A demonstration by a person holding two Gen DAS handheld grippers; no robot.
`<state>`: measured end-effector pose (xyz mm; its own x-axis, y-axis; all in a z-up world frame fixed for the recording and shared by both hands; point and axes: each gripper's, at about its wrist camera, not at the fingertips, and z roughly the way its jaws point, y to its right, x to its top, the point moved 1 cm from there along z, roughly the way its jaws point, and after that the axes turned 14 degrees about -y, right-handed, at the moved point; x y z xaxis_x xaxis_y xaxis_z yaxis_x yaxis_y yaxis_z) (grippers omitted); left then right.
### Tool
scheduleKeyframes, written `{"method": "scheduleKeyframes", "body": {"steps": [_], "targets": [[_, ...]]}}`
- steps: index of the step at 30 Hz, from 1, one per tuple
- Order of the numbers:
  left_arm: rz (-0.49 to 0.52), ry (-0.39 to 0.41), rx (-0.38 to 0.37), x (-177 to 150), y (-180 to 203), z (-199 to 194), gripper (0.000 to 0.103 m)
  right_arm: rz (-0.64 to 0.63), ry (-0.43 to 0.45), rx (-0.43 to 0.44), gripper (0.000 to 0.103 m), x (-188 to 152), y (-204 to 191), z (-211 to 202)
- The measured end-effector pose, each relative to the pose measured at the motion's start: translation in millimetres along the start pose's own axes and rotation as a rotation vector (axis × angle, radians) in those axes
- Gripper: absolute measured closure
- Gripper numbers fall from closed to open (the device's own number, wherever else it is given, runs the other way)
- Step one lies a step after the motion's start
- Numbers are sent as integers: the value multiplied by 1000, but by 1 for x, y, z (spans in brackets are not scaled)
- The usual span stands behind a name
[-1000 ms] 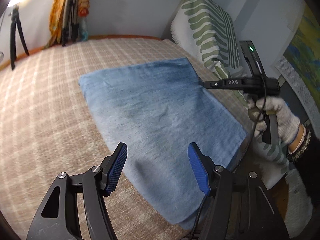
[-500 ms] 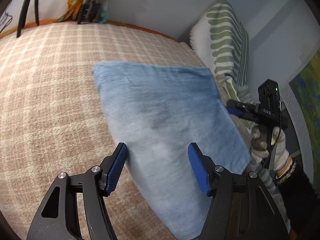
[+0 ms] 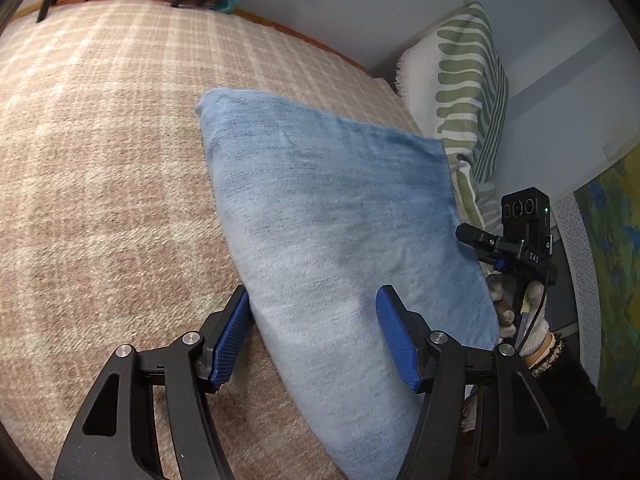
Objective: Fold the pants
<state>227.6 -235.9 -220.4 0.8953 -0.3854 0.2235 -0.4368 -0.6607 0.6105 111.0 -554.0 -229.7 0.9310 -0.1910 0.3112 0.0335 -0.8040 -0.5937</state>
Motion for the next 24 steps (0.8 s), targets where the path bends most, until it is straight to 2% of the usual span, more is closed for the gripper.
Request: {"method": "scheduleKeyframes", "body": {"steps": [7, 10, 13, 16, 18, 20, 24], "targets": [[11, 11, -18, 8, 4, 6, 40, -24, 7, 43, 16, 0, -1, 4], [-7, 6, -48, 13, 5, 11, 39, -53, -13, 38, 25, 1, -9, 13], [-25, -18, -81, 19, 4, 13, 40, -74, -6, -25, 31, 2, -20, 20], [-30, -23, -69, 21, 5, 15, 51, -72, 1, -75, 44, 1, -27, 21], [-27, -14, -51, 20, 4, 15, 52, -63, 20, -102, 55, 0, -30, 17], [-17, -1, -24, 18, 7, 15, 59, -64, 39, -140, 65, -2, -36, 12], [29, 33, 27, 19, 20, 13, 73, -93, 58, -230, 75, -2, -53, 7]]}}
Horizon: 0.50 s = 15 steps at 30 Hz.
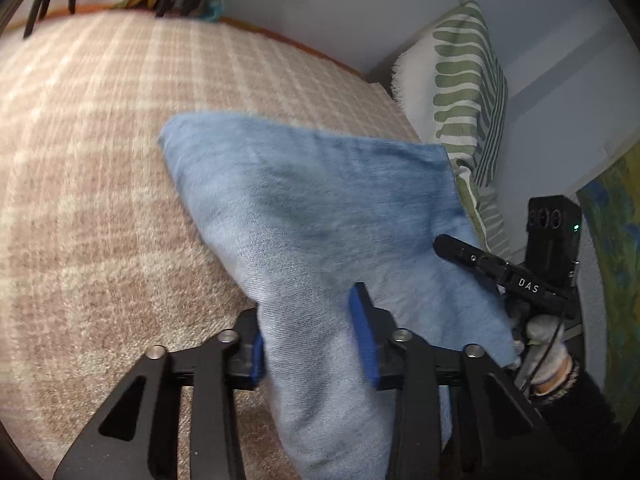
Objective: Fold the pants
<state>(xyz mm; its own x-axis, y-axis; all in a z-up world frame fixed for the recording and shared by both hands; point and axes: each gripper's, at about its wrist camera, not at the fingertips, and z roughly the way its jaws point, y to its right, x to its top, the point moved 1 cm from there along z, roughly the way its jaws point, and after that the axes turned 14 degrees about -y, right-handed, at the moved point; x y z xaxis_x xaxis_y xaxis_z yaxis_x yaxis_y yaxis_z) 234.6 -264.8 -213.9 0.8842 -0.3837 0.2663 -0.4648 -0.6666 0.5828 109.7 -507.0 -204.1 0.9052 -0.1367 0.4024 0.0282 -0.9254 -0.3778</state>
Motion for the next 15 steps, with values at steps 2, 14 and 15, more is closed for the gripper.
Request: {"method": "scheduleKeyframes", "body": {"steps": [2, 14, 15], "targets": [[9, 16, 5, 1, 3, -3, 78, -16, 10, -36, 78, 1, -8, -6], [121, 65, 20, 23, 26, -32, 85, -111, 95, -136, 83, 11, -53, -45], [128, 73, 23, 27, 28, -35, 86, -106, 106, -132, 83, 15, -54, -47]]}}
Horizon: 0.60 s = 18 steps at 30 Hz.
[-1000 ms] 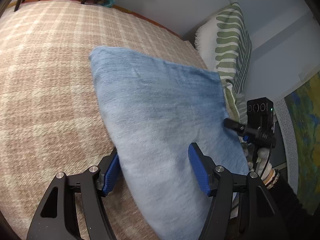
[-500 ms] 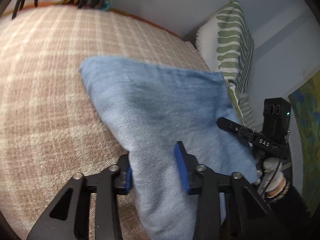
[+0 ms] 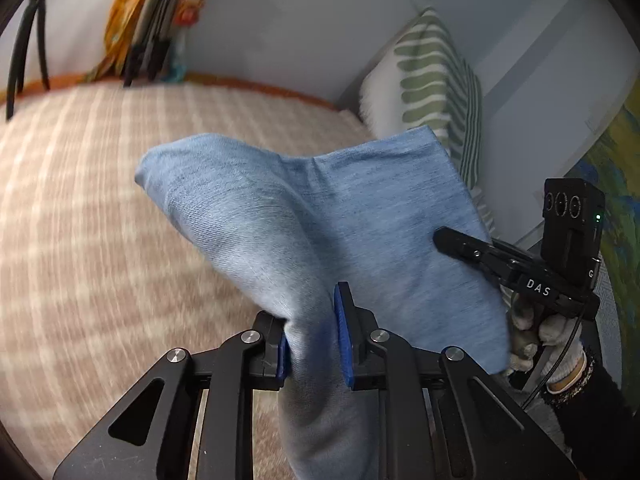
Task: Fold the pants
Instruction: 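Carry the folded jeans with both tools toward the pillow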
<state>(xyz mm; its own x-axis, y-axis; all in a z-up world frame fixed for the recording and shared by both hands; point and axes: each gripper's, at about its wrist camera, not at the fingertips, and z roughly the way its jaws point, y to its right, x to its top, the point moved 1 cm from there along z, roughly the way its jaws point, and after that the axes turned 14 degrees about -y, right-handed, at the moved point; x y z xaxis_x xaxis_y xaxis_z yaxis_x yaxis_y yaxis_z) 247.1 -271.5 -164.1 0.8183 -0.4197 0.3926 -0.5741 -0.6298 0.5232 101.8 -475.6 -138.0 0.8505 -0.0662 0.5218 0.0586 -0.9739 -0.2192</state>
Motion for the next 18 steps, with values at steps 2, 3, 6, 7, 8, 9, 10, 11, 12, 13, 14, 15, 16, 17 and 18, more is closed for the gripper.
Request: {"method": "scheduleKeyframes", "body": {"steps": [2, 3, 6, 7, 8, 9, 10, 11, 12, 13, 14, 15, 16, 17, 18], "targets": [[17, 5, 6, 10, 2, -3, 86, 12, 16, 1, 83, 11, 0, -1], [28, 6, 13, 16, 4, -3, 86, 15, 23, -3, 83, 16, 1, -3], [53, 19, 22, 35, 7, -5, 86, 11, 41, -24, 83, 32, 2, -5], [59, 24, 21, 41, 8, -6, 86, 13, 50, -27, 83, 38, 3, -7], [67, 30, 21, 51, 9, -6, 86, 14, 59, -33, 83, 45, 4, -9], [71, 35, 22, 57, 9, -6, 87, 14, 67, -38, 83, 51, 6, -10], [76, 40, 23, 63, 7, -7, 87, 14, 73, -43, 83, 57, 7, -11], [85, 46, 25, 72, 7, -6, 87, 17, 79, -49, 83, 64, 10, -11], [93, 48, 30, 80, 7, -5, 87, -2, 80, -52, 83, 72, 13, -11], [101, 51, 34, 89, 7, -3, 87, 1, 85, -57, 83, 79, 16, -11], [108, 53, 39, 98, 8, -1, 87, 3, 88, -64, 83, 86, 20, -10], [115, 55, 44, 106, 8, 1, 87, 3, 92, -74, 83, 94, 23, -9], [120, 57, 48, 113, 8, 3, 87, 3, 96, -84, 83, 101, 26, -8], [128, 59, 54, 121, 8, 6, 87, 5, 101, -93, 83, 110, 30, -7], [130, 61, 57, 130, 8, 9, 87, 7, 106, -99, 83, 116, 34, -6]]}}
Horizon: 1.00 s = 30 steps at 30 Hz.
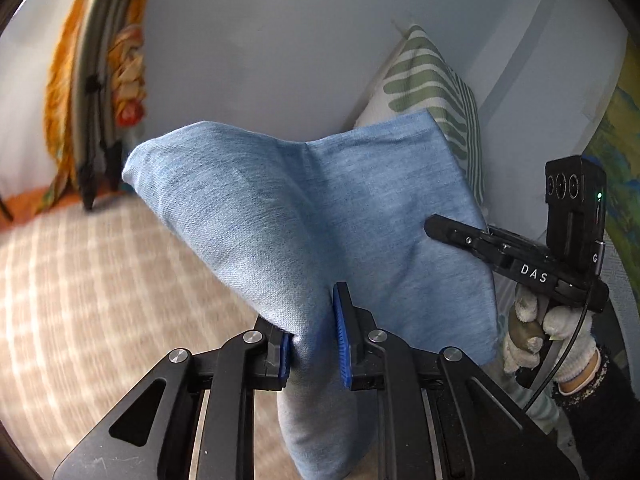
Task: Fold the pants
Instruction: 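Carry the folded jeans with both tools toward the pillow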
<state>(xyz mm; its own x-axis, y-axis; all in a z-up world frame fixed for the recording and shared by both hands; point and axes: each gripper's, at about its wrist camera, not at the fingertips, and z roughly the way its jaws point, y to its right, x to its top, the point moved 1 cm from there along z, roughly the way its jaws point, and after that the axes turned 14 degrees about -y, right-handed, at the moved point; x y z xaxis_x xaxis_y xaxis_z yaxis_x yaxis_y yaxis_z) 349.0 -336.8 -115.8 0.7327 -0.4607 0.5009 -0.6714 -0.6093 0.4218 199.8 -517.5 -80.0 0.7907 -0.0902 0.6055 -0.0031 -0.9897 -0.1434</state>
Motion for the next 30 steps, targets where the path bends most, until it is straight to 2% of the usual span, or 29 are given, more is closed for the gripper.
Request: {"method": "scheduleKeyframes", "body": {"steps": [11, 18, 23, 27, 30], "targets": [[-2, 13, 28, 72, -22, 43, 87, 26, 35, -56, 83, 68, 40, 40], [-14, 1, 44, 86, -38, 66, 87, 28, 10, -98, 83, 92, 53, 77], [24, -21, 139, 89, -45, 80, 87, -16, -26, -149, 84, 98, 53, 104], [25, -24, 186, 89, -45, 89, 86, 6, -55, -174, 83, 98, 62, 120], [45, -30, 234, 97, -40, 98, 82, 24, -73, -207, 80, 98, 62, 125]]}}
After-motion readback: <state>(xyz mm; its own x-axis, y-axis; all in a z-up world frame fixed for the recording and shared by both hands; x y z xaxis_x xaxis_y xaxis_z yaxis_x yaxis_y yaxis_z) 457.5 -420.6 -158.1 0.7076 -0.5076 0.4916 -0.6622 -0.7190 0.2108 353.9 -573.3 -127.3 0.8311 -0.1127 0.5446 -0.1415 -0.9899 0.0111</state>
